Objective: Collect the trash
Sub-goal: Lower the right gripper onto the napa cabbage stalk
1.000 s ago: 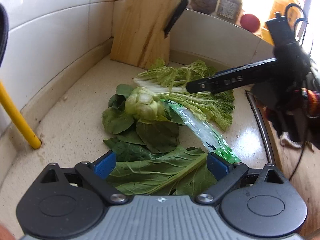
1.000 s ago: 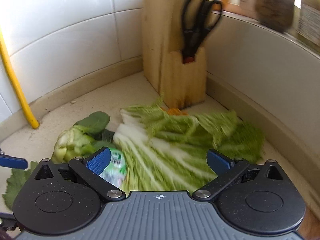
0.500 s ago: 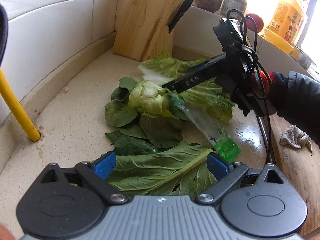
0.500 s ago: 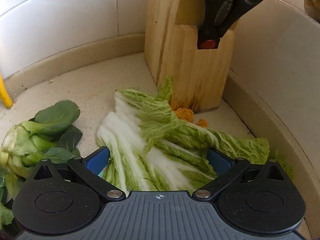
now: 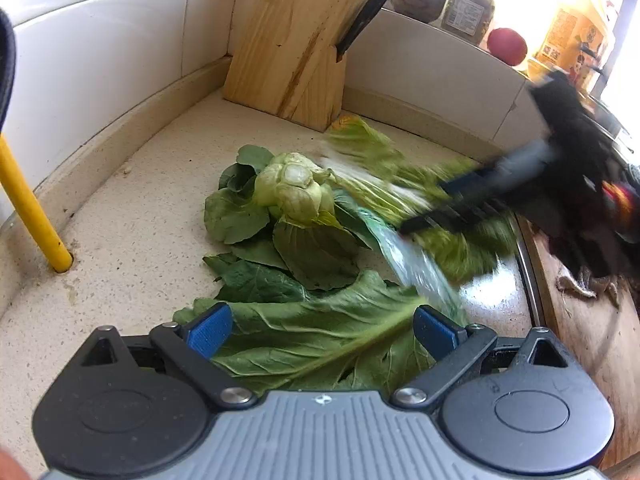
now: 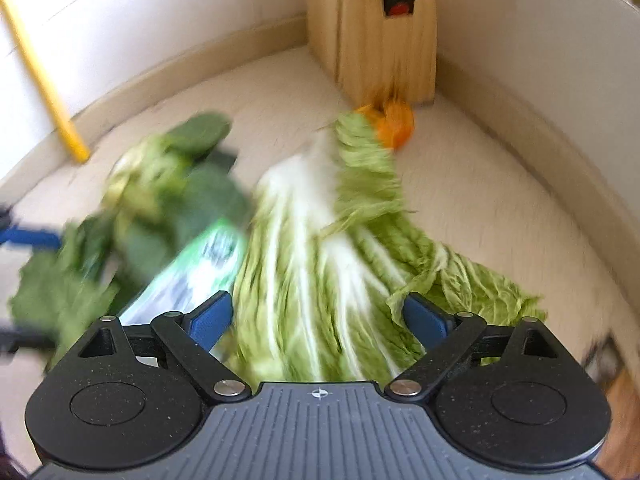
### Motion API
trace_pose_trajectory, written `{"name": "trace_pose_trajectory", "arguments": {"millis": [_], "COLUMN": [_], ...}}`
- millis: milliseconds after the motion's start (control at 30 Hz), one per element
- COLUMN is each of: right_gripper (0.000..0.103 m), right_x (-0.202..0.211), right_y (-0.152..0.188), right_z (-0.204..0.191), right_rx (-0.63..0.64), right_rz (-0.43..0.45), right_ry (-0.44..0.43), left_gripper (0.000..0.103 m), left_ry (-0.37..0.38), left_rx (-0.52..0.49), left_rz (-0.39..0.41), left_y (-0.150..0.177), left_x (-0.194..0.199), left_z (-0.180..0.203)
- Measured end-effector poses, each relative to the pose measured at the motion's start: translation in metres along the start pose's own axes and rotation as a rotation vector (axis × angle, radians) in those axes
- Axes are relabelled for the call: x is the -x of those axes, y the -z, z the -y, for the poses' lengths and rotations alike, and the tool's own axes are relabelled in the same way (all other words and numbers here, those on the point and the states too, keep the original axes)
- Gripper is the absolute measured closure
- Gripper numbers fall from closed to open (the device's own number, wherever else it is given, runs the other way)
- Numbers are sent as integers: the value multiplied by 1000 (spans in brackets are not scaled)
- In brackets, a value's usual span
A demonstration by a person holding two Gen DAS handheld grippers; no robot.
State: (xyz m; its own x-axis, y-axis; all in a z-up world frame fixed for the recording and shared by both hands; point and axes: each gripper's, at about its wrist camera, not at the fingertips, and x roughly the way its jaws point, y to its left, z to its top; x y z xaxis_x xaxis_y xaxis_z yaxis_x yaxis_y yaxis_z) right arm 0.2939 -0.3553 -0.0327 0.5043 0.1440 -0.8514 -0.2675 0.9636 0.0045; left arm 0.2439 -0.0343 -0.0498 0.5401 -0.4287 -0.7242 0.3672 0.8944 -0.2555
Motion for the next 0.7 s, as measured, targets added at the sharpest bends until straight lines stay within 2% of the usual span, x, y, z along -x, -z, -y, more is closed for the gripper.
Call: {"name": "trace_pose_trajectory", "arguments": {"millis": [100,133,167,233,300,400,467,500,533,600,700], "right_gripper": [23,22,12,0,1,2,0,1,0,0,11], "right_x": [19,25,32,34,15,-16,-32,-35,-37,-37,-27], "right_y": [6,3,0,-8,-23,-40,-42,-42,-44,-50,-46], "right_z": [4,6,8,9,12,12,6,4,6,14,17], "right_rx": [-62,-69,-66,-36,-41,-35,5,27,25,-23,-25], "right_rz": [-38,-14,20,70,93,80,58,77,94,90,82], "right_ry": [-31,-30,-24,27,67,14,90,120,116,142,143], "left_gripper": [8,8,8,8,8,8,8,8,8,8,8], "left_ry": [6,7,7,4,4,2,3,3,4,3,-1], "left_rx": [7,6,3,0,-2,-2,2,4,6,12,13], "left_rz": [0,1,2,2,-1,-6,-9,-10,-9,-11,-9], "left_y": [1,0,1,1,0,1,2,3,3,5,6], "left_x": [0,0,1,1,1,1,1,1,1,1,2], "left_z": [-2,-2,-2,-1,0,4,4,3,3,2,3]}}
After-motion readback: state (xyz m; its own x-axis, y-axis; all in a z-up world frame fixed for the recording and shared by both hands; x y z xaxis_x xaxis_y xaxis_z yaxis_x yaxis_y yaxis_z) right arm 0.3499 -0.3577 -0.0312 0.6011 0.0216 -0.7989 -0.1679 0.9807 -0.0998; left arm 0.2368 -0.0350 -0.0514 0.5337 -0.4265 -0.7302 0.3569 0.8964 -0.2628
